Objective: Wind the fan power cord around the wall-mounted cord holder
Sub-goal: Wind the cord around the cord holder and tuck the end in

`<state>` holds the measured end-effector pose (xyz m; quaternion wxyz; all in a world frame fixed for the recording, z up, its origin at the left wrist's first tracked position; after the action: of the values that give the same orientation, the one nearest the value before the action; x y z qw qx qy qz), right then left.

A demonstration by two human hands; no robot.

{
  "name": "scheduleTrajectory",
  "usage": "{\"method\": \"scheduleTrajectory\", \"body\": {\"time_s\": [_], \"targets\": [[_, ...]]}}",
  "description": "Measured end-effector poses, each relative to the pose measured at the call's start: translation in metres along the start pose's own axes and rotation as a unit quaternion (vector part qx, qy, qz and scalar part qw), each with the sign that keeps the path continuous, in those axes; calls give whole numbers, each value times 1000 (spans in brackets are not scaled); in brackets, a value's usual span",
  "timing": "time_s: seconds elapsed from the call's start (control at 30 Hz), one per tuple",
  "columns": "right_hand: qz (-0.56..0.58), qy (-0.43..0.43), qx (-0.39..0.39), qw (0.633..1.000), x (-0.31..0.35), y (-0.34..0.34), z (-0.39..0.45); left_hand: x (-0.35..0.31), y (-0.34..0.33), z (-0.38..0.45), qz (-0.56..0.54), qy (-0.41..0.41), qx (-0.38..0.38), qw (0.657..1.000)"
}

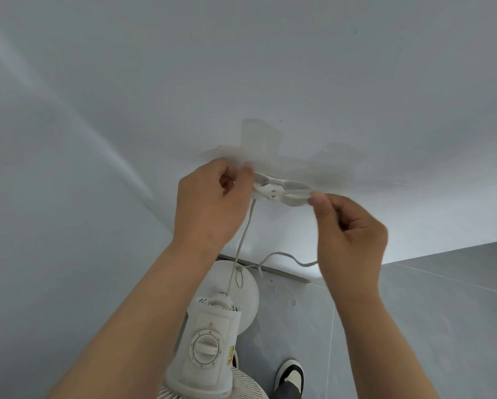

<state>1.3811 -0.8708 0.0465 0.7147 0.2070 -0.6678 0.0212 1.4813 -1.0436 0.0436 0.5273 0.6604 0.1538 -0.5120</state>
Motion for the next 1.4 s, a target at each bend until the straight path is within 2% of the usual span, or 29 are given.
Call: {"method": "scheduleTrajectory", "body": {"time_s": [0.07, 0.2, 0.43, 0.67, 0.93, 1.1, 1.23, 1.3, 1.4], "targets": [[16, -22, -37, 999, -4, 13, 7, 3, 0, -5, -43, -8, -7, 999], [30, -58, -78, 995, -16, 28, 18, 8, -7, -15, -48, -15, -8, 999], [29, -129, -83, 988, -51, 18, 13, 5, -9, -22, -68, -21, -36, 997], [82, -243, -18, 966, -79, -8, 3, 5, -6, -21, -47, 15, -42, 998], [130, -302, 14, 944, -99, -16, -4, 8, -20, -21, -41, 53, -25, 997], [106, -306, 65, 944, -107, -27, -20, 14, -25, -25, -106, 68, -21, 992], [125, -332, 99, 930, -108, -39, -28, 33, -30, -38, -241, 142, -42, 959], [129, -335, 115, 926, -108, -47, -29, 43, -37, -45, -275, 174, -16, 945], [133, -327, 136, 926, -106, -57, -31, 52, -46, -47, -206, 159, 62, 964]]}}
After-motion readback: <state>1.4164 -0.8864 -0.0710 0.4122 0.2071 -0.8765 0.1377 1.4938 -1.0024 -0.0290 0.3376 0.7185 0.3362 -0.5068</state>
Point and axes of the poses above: each hand's wrist, its own z-axis towards the middle knuckle, its own y-axis out of the back of the hand, x = y × z, the point moved 6 cm from there along z, towards the middle knuckle, and after that the axes turned 2 degrees about -y, right-handed, at the moved point
